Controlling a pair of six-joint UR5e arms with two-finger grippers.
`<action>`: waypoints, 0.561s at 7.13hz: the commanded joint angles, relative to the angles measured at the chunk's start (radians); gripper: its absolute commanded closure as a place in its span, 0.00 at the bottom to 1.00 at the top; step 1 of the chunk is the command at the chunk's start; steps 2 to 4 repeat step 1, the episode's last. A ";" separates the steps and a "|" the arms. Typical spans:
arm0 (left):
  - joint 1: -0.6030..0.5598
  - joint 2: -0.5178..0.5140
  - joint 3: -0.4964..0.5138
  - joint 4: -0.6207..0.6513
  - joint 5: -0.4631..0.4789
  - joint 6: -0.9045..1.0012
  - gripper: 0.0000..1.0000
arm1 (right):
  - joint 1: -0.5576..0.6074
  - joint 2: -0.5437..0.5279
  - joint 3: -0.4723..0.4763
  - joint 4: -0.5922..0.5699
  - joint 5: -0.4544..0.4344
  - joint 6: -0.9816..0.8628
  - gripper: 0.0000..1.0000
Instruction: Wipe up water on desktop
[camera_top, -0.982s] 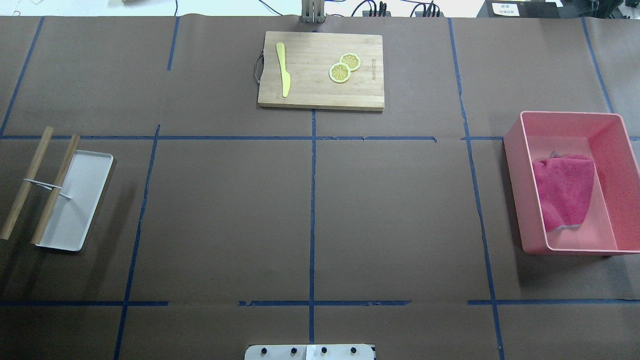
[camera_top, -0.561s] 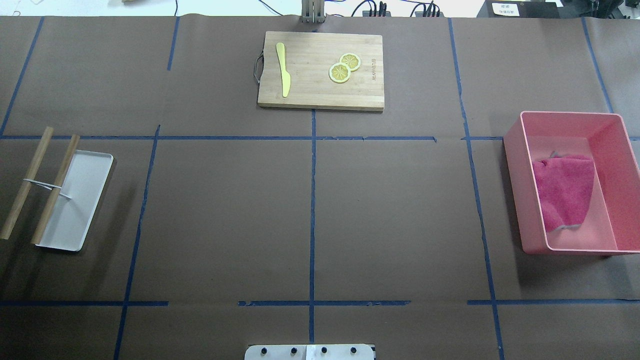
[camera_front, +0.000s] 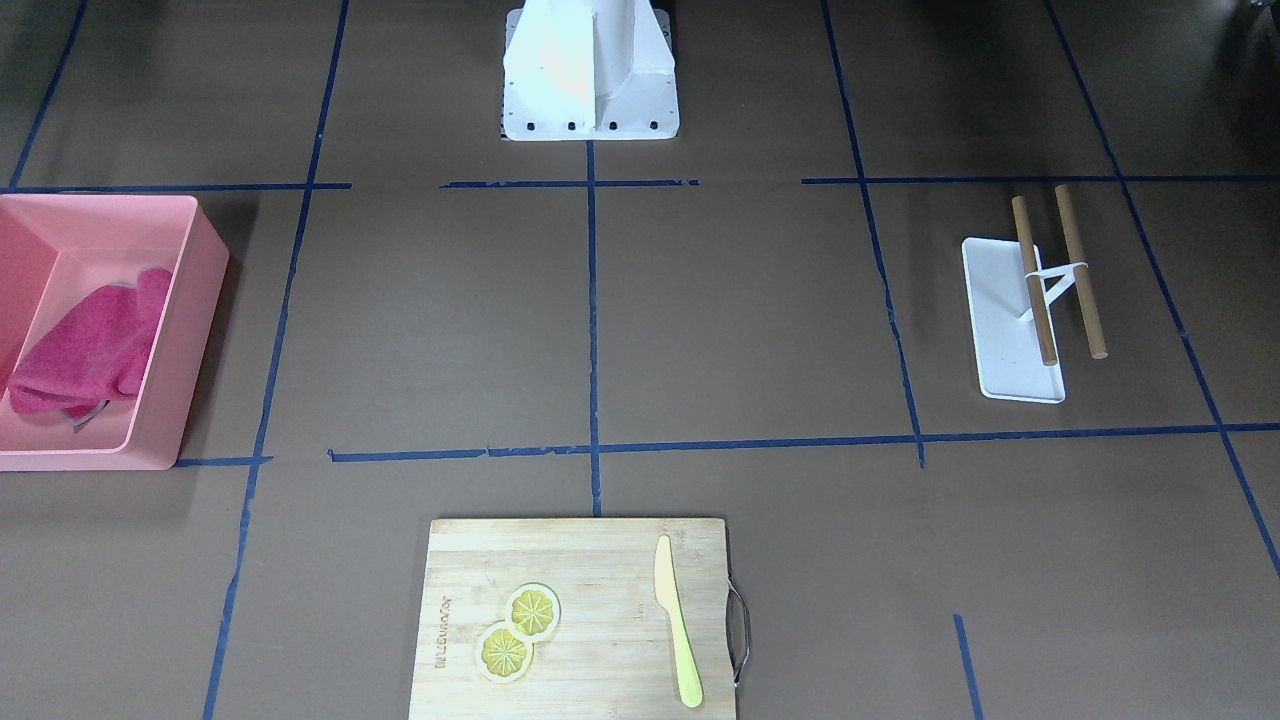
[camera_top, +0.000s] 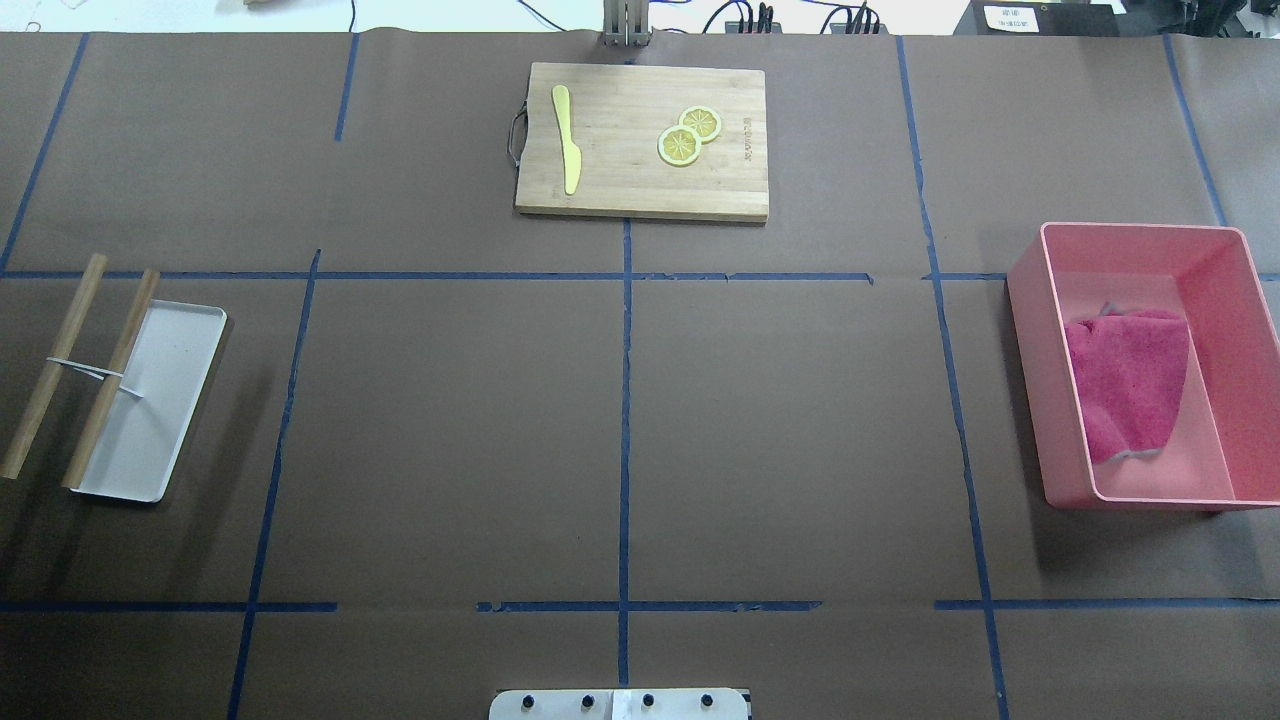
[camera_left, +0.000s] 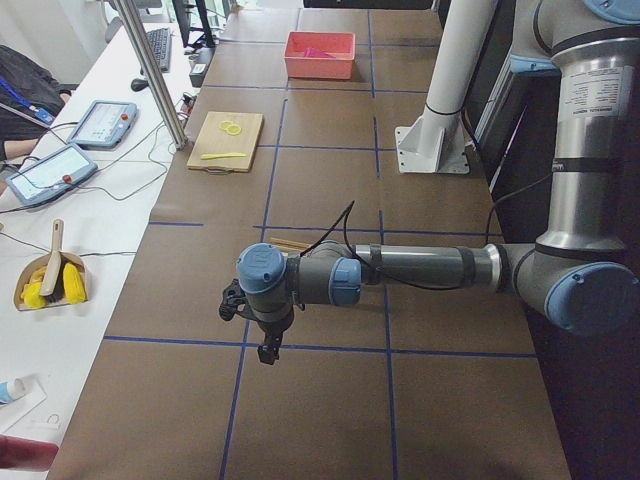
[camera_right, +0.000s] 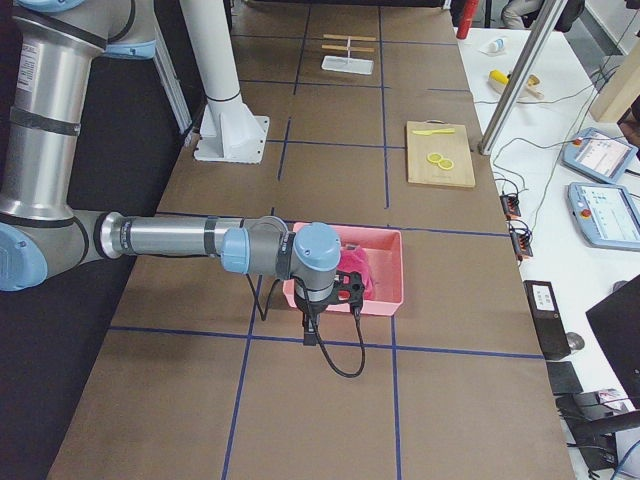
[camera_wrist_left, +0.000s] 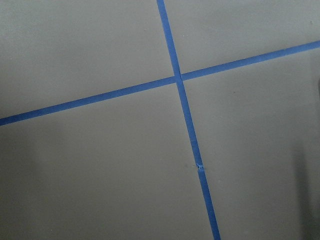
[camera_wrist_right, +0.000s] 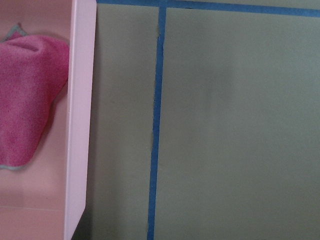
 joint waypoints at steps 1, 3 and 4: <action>0.001 0.000 0.000 -0.001 0.000 0.000 0.00 | 0.000 0.000 0.000 -0.001 0.001 0.001 0.00; 0.001 0.000 0.000 -0.001 0.000 0.000 0.00 | 0.000 0.000 0.000 -0.001 0.001 0.001 0.00; 0.001 0.000 0.000 -0.001 0.000 0.000 0.00 | 0.000 0.000 0.000 -0.001 0.001 0.001 0.00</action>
